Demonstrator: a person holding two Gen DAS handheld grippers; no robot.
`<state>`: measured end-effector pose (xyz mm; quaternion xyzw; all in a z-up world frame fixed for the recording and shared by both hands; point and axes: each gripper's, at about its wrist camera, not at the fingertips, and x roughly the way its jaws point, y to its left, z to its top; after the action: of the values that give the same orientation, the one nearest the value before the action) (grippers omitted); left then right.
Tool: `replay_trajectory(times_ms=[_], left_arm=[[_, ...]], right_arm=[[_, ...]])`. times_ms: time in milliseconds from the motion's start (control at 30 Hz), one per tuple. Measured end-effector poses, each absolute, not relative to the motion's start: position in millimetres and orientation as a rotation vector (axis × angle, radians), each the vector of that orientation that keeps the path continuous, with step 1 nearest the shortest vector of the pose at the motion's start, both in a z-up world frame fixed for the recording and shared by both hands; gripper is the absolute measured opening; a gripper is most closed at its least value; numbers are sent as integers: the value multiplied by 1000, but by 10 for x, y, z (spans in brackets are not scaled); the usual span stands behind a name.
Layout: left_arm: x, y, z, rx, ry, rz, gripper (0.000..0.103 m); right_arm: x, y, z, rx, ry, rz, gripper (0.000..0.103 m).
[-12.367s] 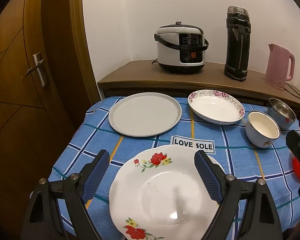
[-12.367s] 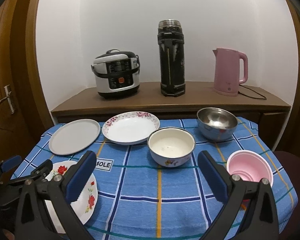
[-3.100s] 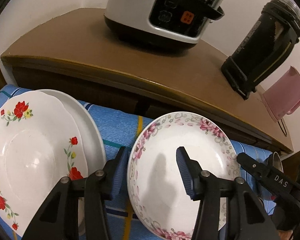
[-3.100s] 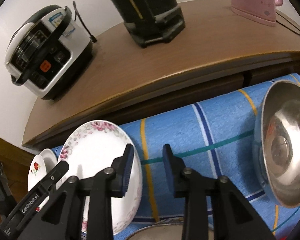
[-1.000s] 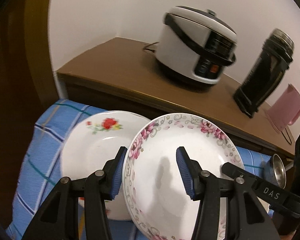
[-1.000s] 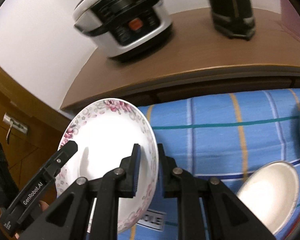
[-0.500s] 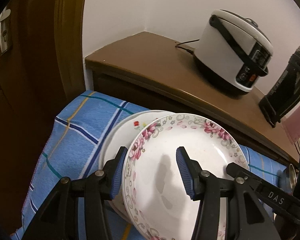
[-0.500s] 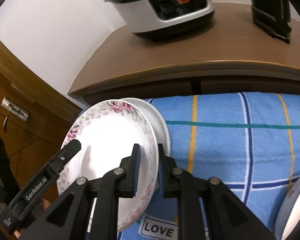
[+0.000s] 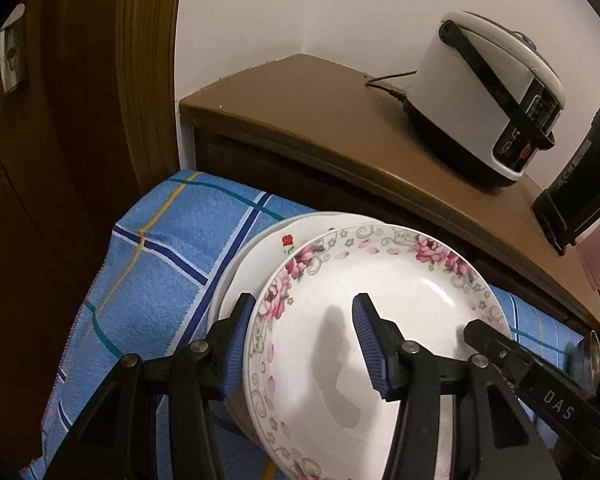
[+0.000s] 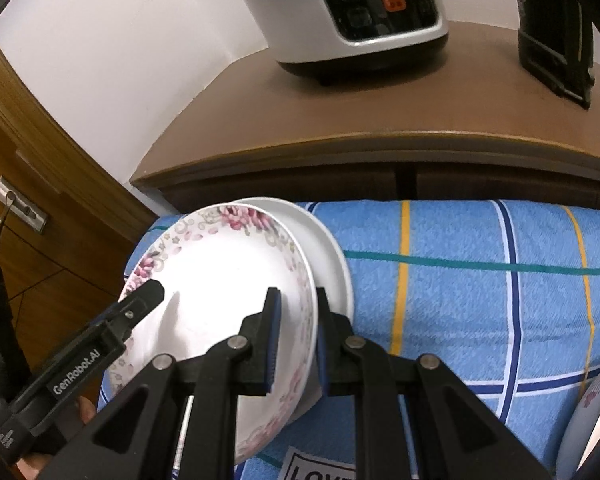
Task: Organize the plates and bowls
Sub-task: 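Carry the pink-floral plate onto the red-flower plate stack with the left gripper, then open the left gripper to release the pink-floral plate on the stack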
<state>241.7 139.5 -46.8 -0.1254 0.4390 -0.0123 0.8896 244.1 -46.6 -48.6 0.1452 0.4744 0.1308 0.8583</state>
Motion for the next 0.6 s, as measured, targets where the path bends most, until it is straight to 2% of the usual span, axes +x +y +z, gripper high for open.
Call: replay_trajectory(times_ms=[600], left_arm=[[2438, 1364, -455, -187, 870, 13, 53]], right_arm=[[2380, -325, -640, 267, 912, 276, 18]])
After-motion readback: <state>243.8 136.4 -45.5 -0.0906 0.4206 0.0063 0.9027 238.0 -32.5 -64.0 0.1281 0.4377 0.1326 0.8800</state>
